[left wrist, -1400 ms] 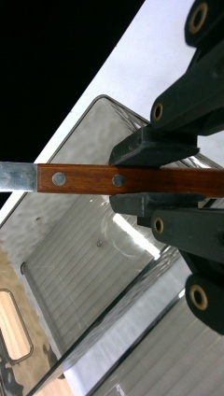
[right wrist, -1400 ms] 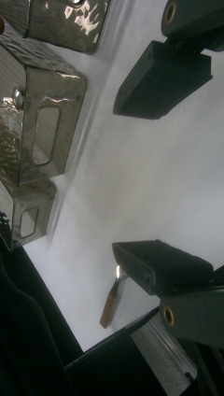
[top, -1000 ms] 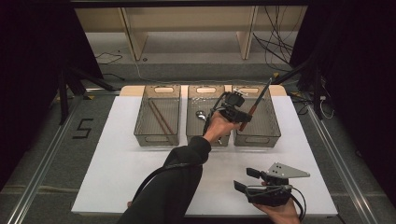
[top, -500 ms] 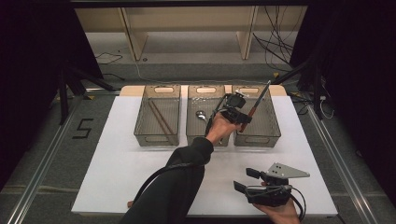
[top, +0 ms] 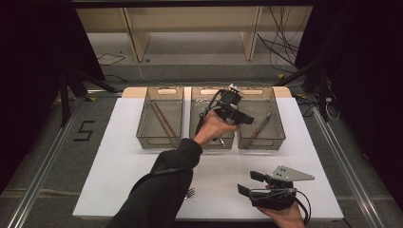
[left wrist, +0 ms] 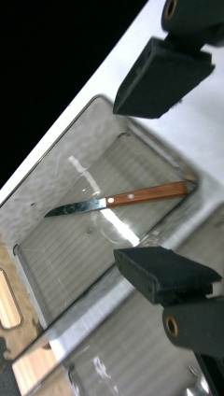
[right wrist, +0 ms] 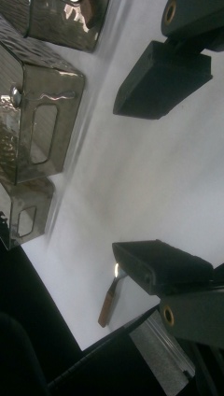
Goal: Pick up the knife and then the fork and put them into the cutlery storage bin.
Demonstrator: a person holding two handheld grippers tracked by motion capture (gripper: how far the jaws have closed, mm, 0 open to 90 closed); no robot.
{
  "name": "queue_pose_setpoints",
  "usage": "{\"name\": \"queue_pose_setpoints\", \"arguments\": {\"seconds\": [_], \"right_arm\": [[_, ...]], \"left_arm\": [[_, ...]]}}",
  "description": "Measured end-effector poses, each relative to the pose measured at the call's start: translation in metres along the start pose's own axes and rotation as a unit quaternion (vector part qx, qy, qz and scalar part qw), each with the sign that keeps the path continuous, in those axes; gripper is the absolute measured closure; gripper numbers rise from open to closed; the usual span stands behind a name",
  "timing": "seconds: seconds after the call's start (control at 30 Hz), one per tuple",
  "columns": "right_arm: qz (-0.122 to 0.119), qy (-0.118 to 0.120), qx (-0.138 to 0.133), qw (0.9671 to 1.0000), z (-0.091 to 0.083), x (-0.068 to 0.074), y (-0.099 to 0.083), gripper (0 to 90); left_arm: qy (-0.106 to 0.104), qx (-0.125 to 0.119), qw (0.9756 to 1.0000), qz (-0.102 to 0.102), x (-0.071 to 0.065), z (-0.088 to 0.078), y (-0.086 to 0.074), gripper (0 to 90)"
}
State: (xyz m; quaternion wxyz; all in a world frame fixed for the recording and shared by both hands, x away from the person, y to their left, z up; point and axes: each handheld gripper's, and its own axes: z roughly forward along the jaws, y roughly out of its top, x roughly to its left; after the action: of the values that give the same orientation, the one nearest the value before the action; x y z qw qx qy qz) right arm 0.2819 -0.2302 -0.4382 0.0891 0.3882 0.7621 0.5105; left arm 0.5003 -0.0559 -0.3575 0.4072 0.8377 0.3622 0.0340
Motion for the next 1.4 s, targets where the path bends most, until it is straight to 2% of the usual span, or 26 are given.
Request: {"name": "queue_pose_setpoints", "arguments": {"seconds": [0.07, 0.1, 0.13, 0.23, 0.4, 0.47, 0.53, 0.63, 0.87, 0.97, 1.13, 1.33, 1.4], "right_arm": [[-0.002, -0.001, -0.001, 1.0, 0.0, 0.0, 0.0, 28.9], [0.0, -0.001, -0.001, 1.0, 0.0, 0.0, 0.0, 28.9], [0.0, -0.002, -0.001, 1.0, 0.0, 0.0, 0.0, 28.9], [0.002, -0.003, -0.002, 1.0, 0.0, 0.0, 0.0, 28.9], [0.002, -0.004, -0.003, 1.0, 0.001, 0.0, 0.0, 28.9], [0.002, -0.005, -0.003, 1.0, 0.001, -0.001, 0.0, 28.9], [0.002, -0.006, -0.004, 1.0, 0.001, -0.001, 0.0, 28.8], [0.004, -0.006, -0.004, 1.0, 0.001, -0.001, 0.0, 28.8], [0.003, -0.008, -0.004, 1.0, 0.001, -0.001, 0.0, 28.8], [0.002, -0.007, -0.005, 1.0, 0.001, -0.001, 0.0, 28.7], [0.0, -0.008, -0.003, 1.0, 0.002, -0.001, 0.0, 28.7], [-0.001, -0.008, -0.002, 1.0, 0.003, -0.001, 0.0, 28.7], [0.0, -0.008, -0.002, 1.0, 0.003, 0.0, 0.0, 28.7]], "left_arm": [[0.001, -0.004, 1.0, 0.008, 0.001, -0.015, -0.007, 20.9], [0.0, -0.006, 0.9998, 0.017, 0.003, -0.03, -0.015, 20.1], [0.0, -0.006, 0.9998, 0.017, 0.003, -0.03, -0.015, 19.1], [-0.002, -0.012, 0.9996, 0.024, 0.009, -0.051, -0.032, 17.4], [0.012, -0.018, 0.9993, 0.029, 0.018, -0.076, -0.065, 16.3], [0.019, -0.014, 0.9989, 0.041, 0.02, -0.086, -0.08, 15.8], [0.018, -0.017, 0.9991, 0.035, 0.022, -0.093, -0.093, 15.8], [0.018, -0.014, 0.9991, 0.035, 0.024, -0.101, -0.11, 15.7], [0.037, 0.009, 0.9982, 0.046, 0.026, -0.114, -0.146, 15.6], [0.041, 0.031, 0.9972, 0.055, 0.028, -0.119, -0.157, 15.5], [0.051, 0.052, 0.9952, 0.065, 0.03, -0.131, -0.176, 15.4], [0.06, 0.073, 0.9936, 0.062, 0.035, -0.142, -0.195, 15.3], [0.06, 0.082, 0.9926, 0.066, 0.035, -0.144, -0.2, 15.3]]}}
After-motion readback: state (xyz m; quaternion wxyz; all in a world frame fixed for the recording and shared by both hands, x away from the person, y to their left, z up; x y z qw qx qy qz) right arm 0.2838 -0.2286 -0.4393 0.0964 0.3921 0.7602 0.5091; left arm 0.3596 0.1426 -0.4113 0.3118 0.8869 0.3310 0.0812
